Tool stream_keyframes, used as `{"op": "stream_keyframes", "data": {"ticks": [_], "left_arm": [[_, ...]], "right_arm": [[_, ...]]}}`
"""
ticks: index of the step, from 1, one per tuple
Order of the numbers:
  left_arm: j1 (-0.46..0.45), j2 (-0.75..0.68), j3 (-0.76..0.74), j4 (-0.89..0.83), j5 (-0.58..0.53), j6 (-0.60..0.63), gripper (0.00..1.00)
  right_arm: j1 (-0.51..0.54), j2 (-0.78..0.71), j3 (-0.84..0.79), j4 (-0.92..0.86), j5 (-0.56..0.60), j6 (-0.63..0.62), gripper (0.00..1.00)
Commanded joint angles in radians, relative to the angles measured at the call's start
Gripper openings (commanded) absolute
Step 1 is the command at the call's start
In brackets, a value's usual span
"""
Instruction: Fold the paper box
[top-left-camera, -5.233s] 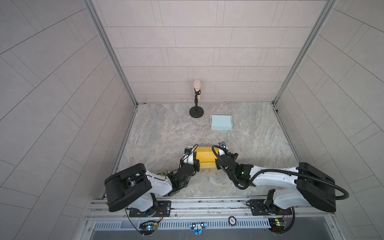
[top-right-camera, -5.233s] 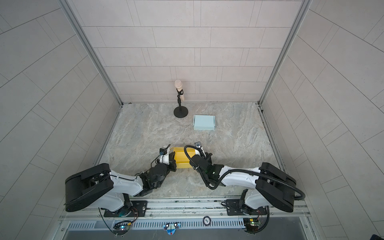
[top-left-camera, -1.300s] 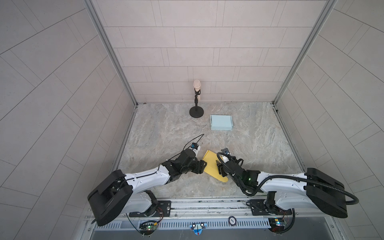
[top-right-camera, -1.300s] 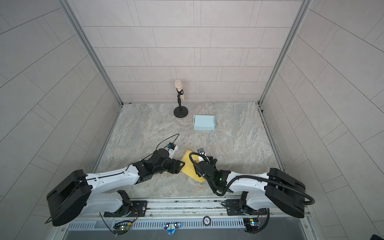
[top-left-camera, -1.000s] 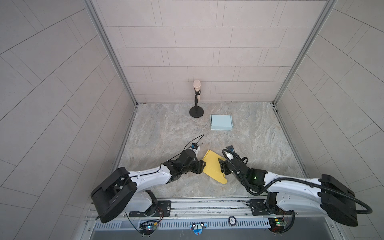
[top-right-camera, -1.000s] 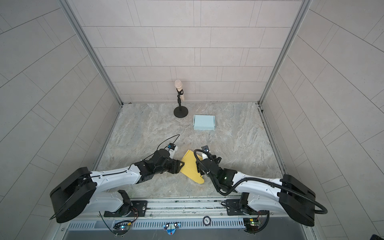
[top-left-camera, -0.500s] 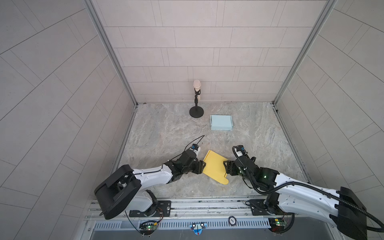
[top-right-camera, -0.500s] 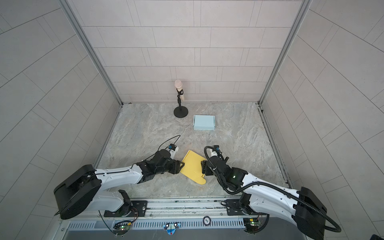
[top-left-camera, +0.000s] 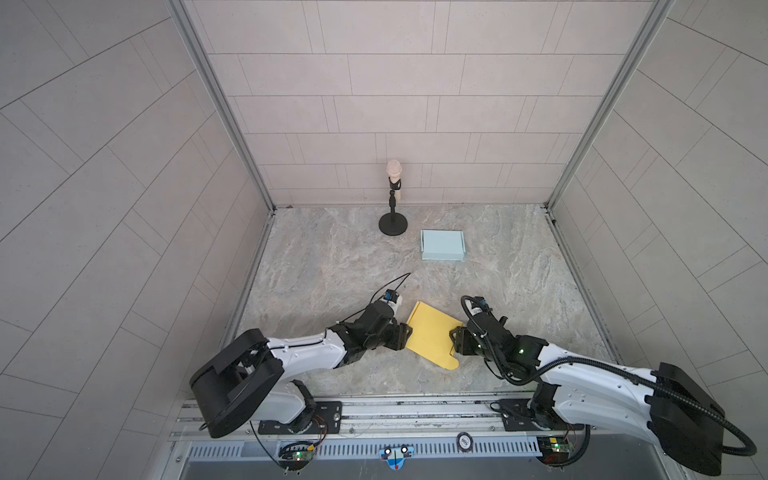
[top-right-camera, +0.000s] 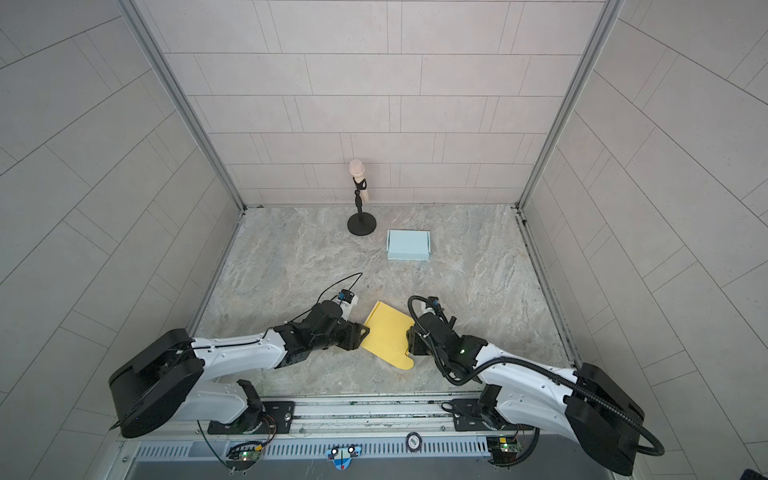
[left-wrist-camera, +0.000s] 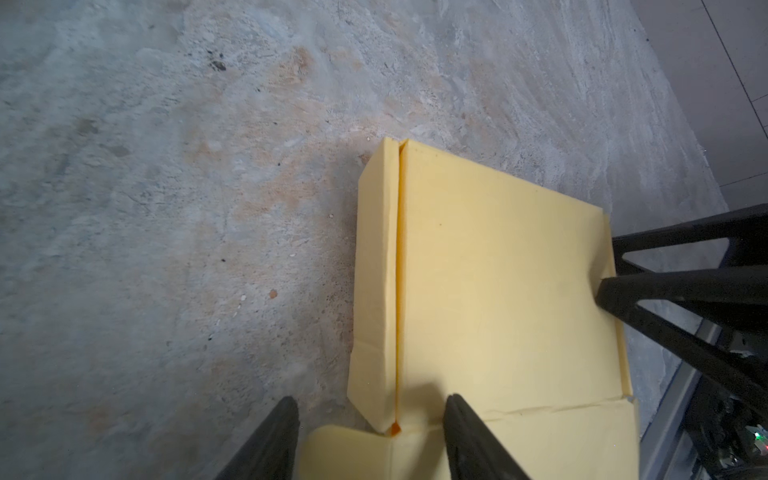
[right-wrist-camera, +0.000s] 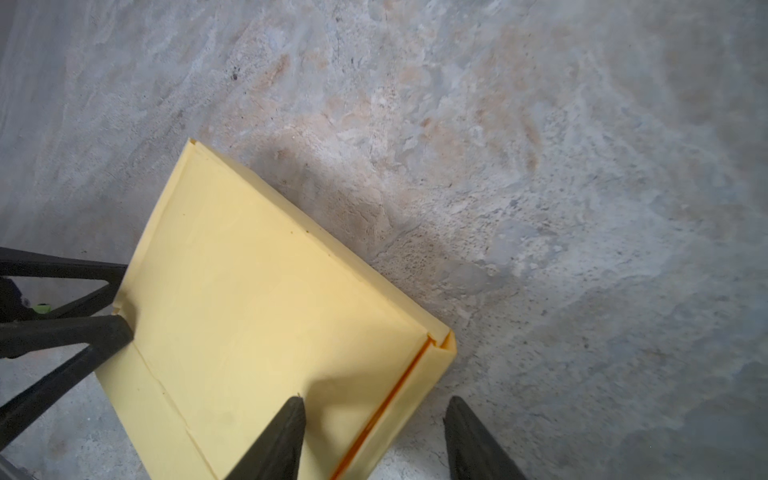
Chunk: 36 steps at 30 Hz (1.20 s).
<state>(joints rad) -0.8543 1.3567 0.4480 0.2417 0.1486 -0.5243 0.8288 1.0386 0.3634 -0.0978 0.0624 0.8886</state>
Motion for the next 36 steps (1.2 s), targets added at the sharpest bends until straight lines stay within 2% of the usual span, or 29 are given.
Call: {"op": "stream_keyframes", "data": {"ticks": [1, 9, 18, 24, 36], "left_arm": [[-0.014, -0.006, -0.005, -0.01, -0.016, 0.007, 0.57], [-0.034, -0.028, -0.02, -0.016, -0.025, -0.009, 0.53], [-0.021, -0.05, -0.035, -0.005, -0.029, -0.025, 0.47], [0.034, -0.056, -0.066, 0.041, 0.007, -0.041, 0.45], [0.069, -0.031, -0.057, 0.054, 0.026, -0.026, 0.45]], "right_arm": [[-0.021, 0.033, 0.029, 0.033, -0.023, -0.036, 0.52], [-0.09, 0.178, 0.111, 0.062, -0.105, -0.141, 0.43], [-0.093, 0.357, 0.239, 0.083, -0.165, -0.202, 0.4], [-0.094, 0.389, 0.282, 0.083, -0.168, -0.215, 0.4], [-0.105, 0.456, 0.328, 0.072, -0.159, -0.224, 0.42]]}}
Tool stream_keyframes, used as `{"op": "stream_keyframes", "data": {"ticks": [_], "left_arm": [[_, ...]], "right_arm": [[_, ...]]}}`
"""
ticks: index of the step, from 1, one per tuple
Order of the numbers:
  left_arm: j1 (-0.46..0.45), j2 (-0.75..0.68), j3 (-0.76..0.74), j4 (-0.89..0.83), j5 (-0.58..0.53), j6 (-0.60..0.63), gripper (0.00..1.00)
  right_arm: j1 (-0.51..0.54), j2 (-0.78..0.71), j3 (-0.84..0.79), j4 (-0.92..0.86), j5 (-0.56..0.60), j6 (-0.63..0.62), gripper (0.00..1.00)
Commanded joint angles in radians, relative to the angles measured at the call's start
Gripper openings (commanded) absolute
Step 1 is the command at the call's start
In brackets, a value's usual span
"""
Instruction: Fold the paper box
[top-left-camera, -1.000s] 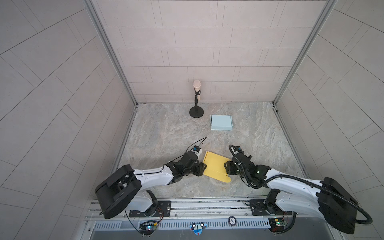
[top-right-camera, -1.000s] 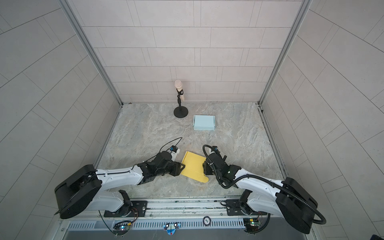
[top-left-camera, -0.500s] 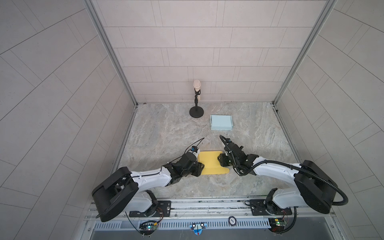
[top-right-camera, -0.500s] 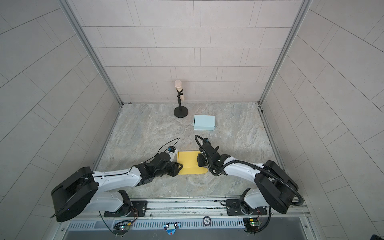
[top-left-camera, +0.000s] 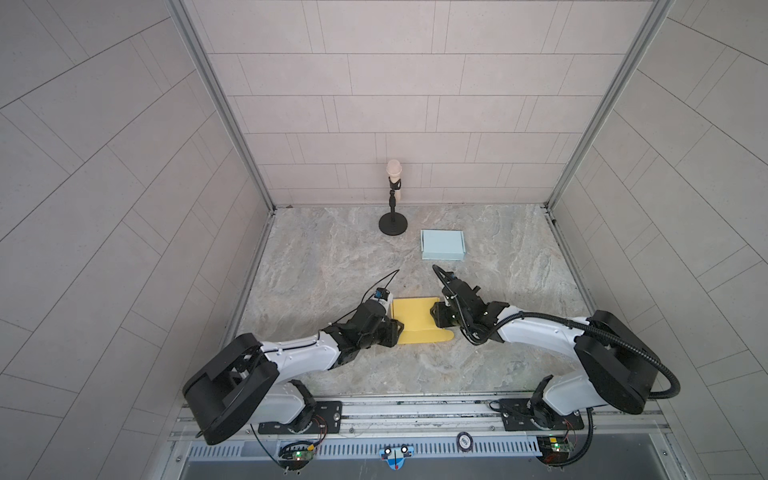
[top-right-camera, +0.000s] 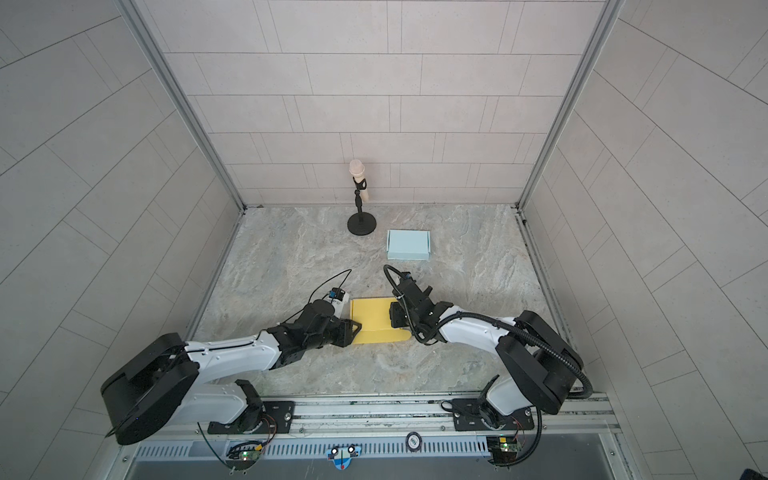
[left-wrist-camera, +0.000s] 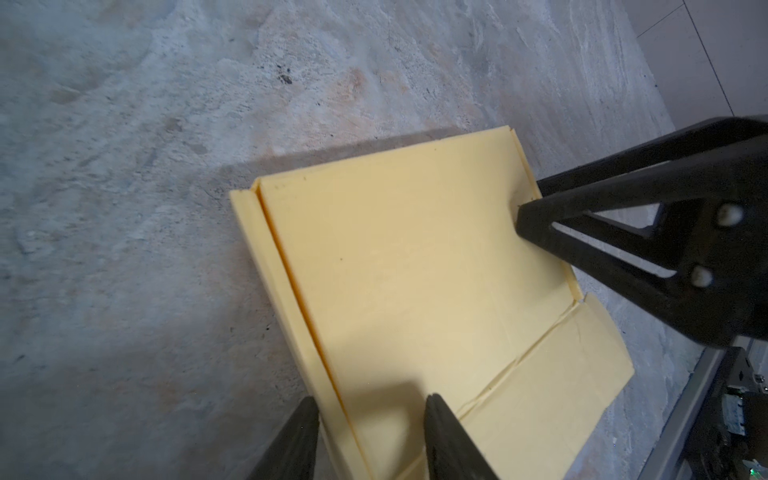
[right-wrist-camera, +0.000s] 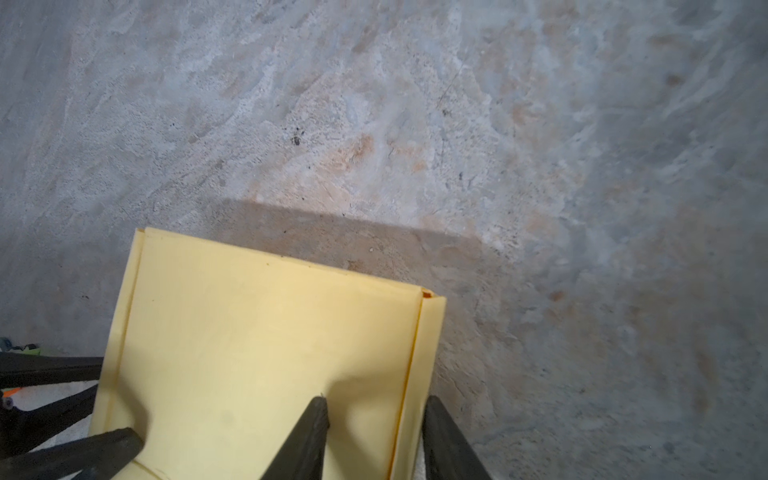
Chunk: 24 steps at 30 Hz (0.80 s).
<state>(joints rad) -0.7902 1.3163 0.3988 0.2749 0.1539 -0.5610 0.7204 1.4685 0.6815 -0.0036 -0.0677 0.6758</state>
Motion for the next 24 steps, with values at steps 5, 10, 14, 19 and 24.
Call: {"op": "stream_keyframes", "data": {"ticks": [5, 10, 14, 19, 24], "left_arm": [[0.029, -0.021, -0.023, 0.002, 0.023, 0.012, 0.52], [0.03, -0.127, -0.03, -0.087, -0.023, 0.032, 0.56], [0.028, -0.215, -0.027, -0.176, -0.053, 0.044, 0.59], [-0.015, -0.269, -0.023, -0.249, -0.065, 0.024, 0.59], [-0.09, -0.298, -0.023, -0.275, -0.104, -0.013, 0.58]], "right_arm": [[-0.002, -0.016, 0.009, -0.064, -0.002, -0.02, 0.55], [0.004, -0.103, 0.0, -0.152, 0.048, -0.036, 0.66], [0.023, -0.162, -0.003, -0.223, 0.062, -0.04, 0.69], [0.074, -0.219, -0.019, -0.284, 0.082, -0.013, 0.69], [0.119, -0.257, -0.044, -0.312, 0.098, 0.023, 0.7]]}}
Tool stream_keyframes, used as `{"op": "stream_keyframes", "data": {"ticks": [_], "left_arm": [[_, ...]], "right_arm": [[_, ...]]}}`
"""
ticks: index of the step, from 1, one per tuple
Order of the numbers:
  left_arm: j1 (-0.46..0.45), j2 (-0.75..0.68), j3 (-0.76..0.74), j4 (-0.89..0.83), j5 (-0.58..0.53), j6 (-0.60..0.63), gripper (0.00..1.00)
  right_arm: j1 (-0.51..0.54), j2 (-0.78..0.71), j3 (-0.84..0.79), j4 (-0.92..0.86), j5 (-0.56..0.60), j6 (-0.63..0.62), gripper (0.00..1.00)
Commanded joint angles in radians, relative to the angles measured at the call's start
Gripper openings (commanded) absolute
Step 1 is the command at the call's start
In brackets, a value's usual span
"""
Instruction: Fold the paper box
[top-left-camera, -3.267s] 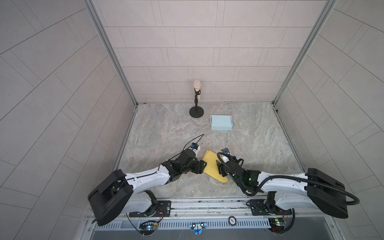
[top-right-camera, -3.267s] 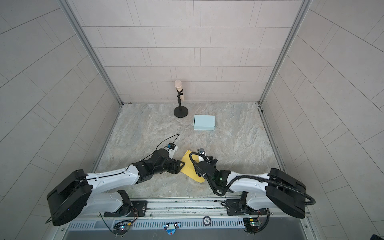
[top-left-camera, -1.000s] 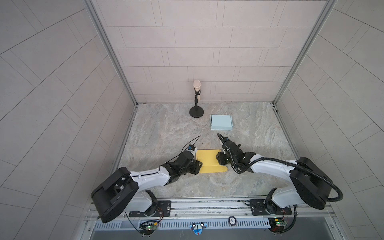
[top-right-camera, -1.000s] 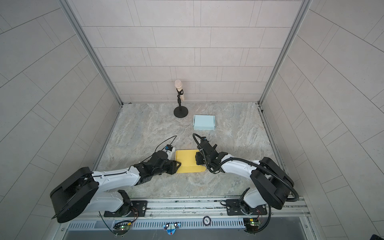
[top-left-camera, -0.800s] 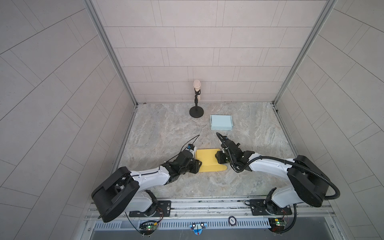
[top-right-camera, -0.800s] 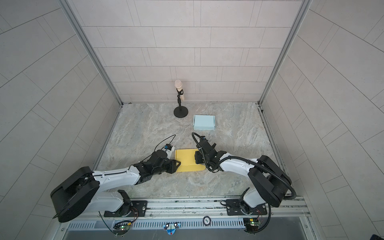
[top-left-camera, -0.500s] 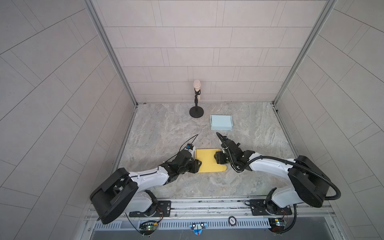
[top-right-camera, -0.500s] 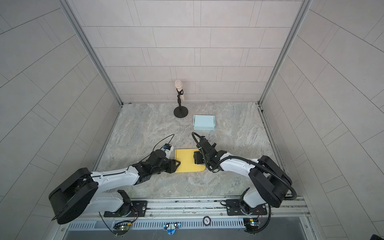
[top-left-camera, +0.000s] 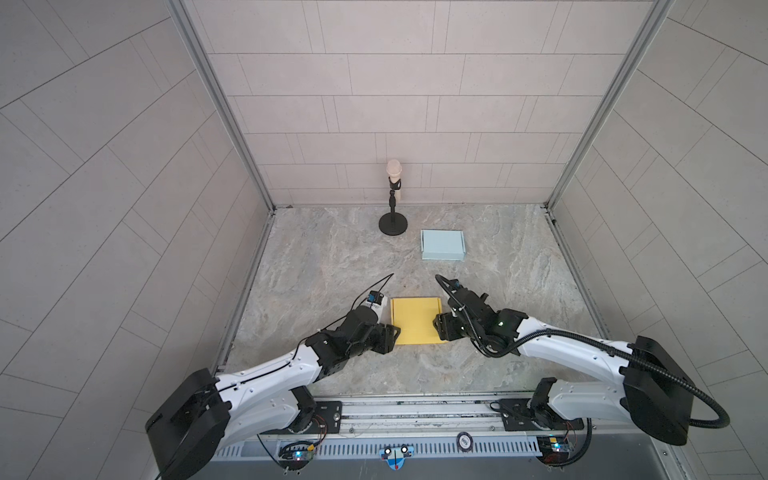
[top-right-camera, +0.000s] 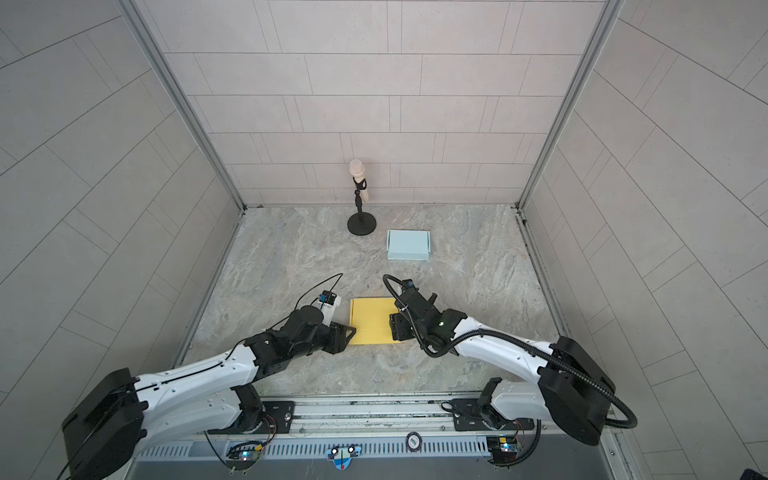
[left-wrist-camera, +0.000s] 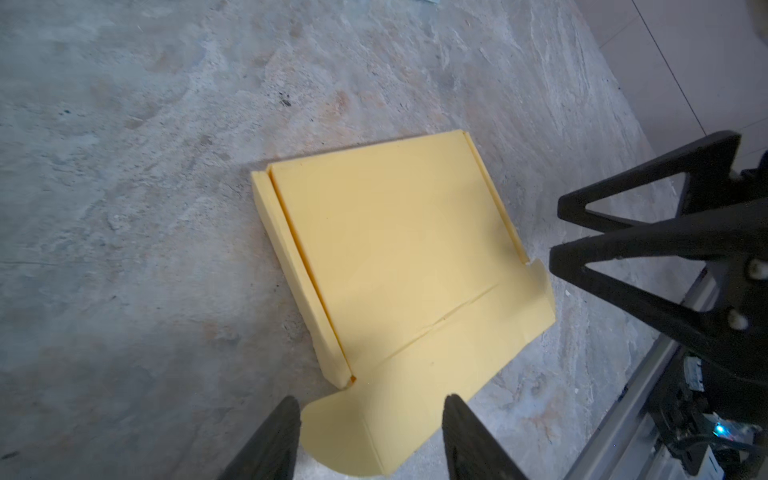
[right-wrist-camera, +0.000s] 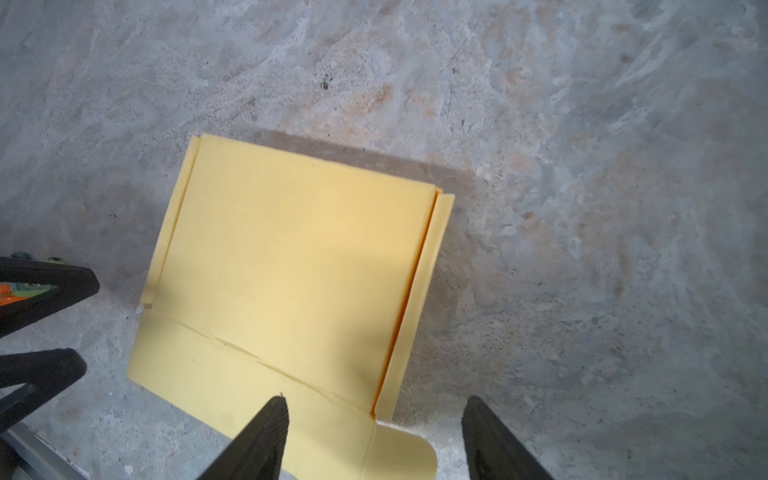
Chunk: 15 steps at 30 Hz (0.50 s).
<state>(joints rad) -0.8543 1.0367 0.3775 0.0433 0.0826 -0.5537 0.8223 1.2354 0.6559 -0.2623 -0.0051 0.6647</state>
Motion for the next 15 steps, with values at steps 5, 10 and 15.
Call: {"op": "stream_keyframes", "data": {"ticks": [5, 10, 15], "left_arm": [[-0.036, -0.008, -0.007, -0.037, -0.015, -0.045, 0.58], [-0.038, 0.013, -0.003, -0.024, 0.007, -0.071, 0.58], [-0.041, 0.059, -0.001, -0.004, 0.023, -0.104, 0.59]], "right_arm": [[0.05, -0.016, -0.025, -0.049, 0.04, 0.05, 0.7], [0.052, 0.0, -0.029, -0.031, 0.034, 0.058, 0.7], [0.054, 0.02, -0.018, -0.019, 0.019, 0.053, 0.7]]}}
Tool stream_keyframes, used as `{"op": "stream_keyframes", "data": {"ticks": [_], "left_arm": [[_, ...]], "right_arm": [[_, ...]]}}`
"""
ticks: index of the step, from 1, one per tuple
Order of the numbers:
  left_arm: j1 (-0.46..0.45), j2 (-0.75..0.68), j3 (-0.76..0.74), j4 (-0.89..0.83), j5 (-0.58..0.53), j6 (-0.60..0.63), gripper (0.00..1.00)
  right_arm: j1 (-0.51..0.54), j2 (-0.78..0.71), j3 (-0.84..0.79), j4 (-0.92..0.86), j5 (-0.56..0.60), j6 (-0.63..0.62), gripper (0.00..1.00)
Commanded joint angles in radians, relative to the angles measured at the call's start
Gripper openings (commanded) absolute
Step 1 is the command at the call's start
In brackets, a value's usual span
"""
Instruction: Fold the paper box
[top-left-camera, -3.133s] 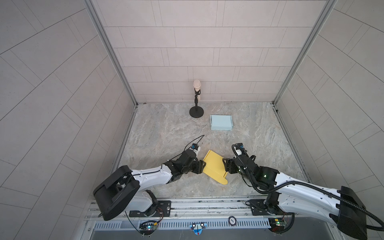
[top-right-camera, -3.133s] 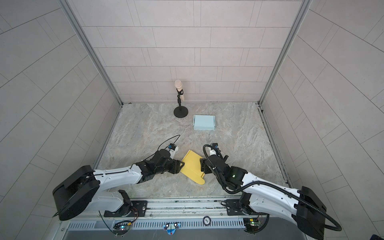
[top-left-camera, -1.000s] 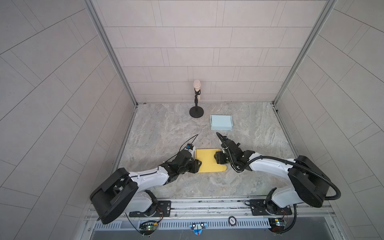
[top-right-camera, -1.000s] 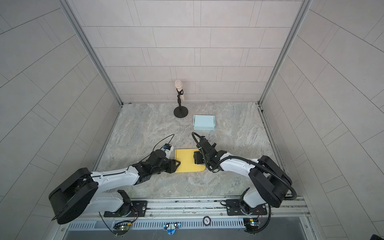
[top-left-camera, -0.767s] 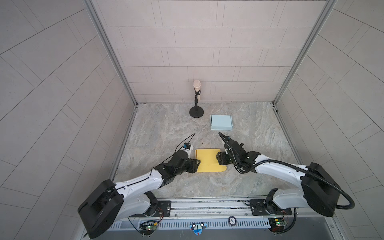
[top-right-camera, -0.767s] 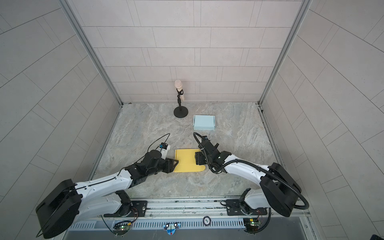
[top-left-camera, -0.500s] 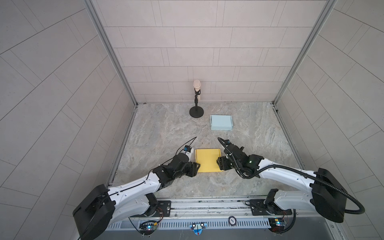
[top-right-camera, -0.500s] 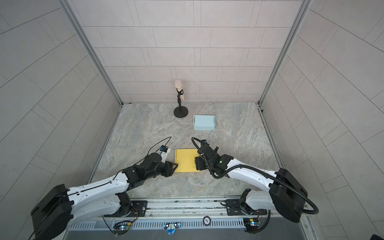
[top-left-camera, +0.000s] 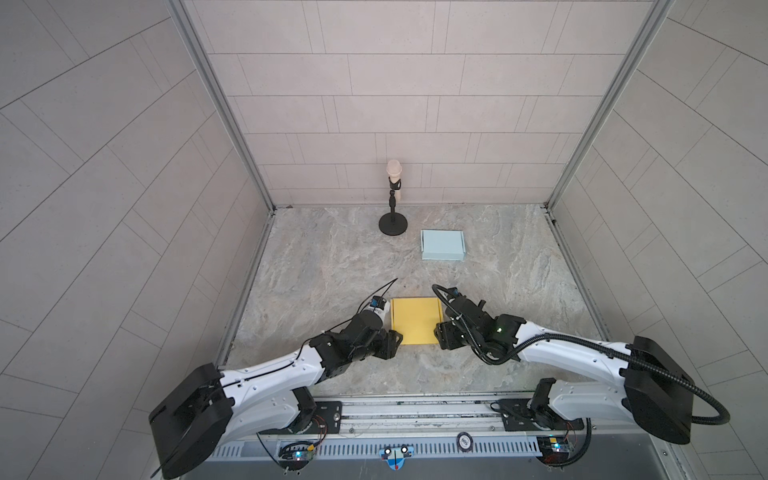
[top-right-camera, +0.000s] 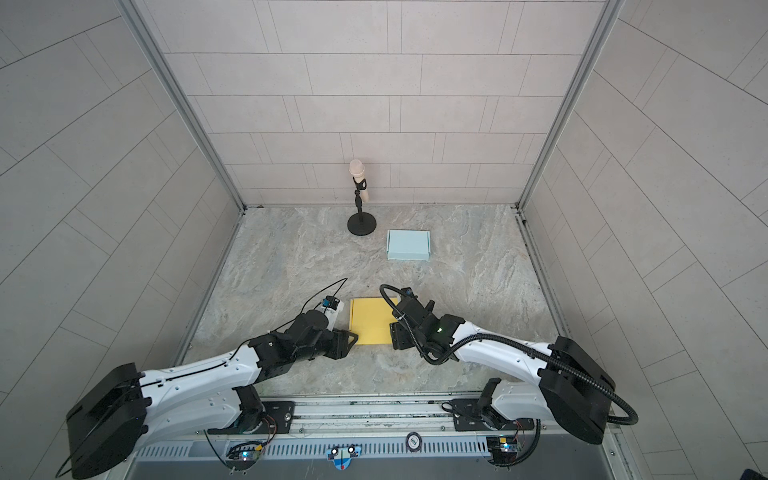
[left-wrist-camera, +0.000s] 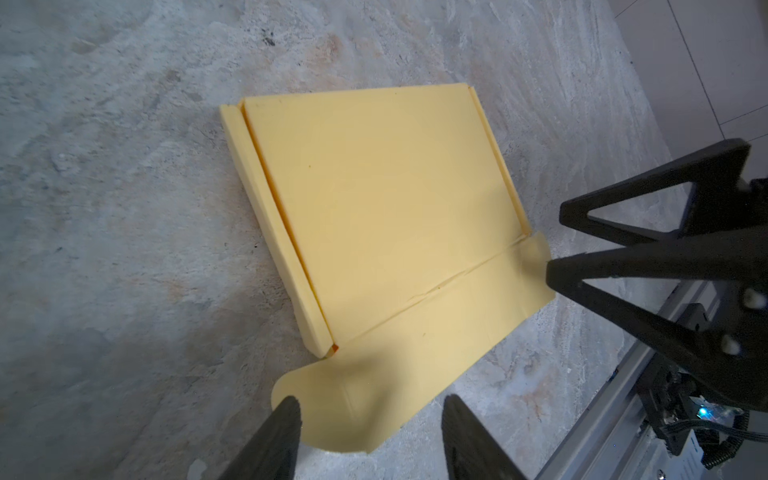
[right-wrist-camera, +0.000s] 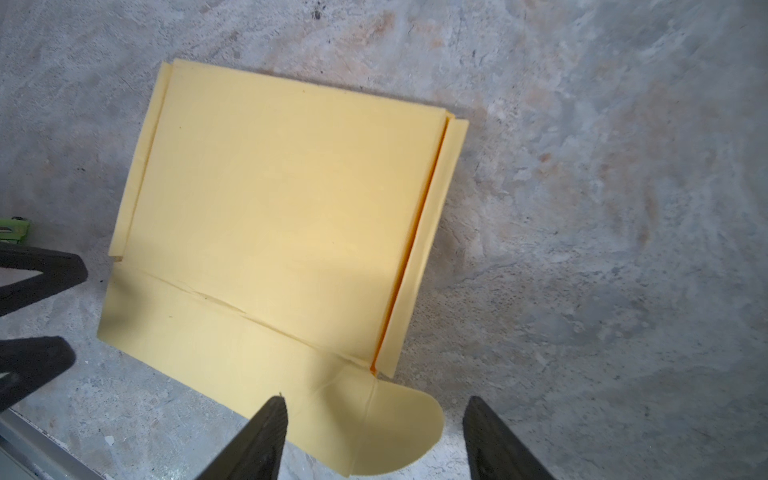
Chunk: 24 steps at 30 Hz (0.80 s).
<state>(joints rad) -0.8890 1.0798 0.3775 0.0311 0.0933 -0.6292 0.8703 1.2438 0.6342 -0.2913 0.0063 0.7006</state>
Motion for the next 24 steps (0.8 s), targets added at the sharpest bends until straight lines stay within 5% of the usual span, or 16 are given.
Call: {"op": "stream_keyframes", "data": {"ticks": [1, 24], "left_arm": [[-0.01, 0.02, -0.002, 0.013, 0.014, -0.034, 0.59], [-0.038, 0.088, 0.003, 0.096, 0.028, -0.064, 0.58]], "right_arm": [[0.006, 0.016, 0.003, 0.016, 0.004, 0.017, 0.7], [0.03, 0.076, -0.009, 0.085, -0.028, 0.042, 0.7]]}}
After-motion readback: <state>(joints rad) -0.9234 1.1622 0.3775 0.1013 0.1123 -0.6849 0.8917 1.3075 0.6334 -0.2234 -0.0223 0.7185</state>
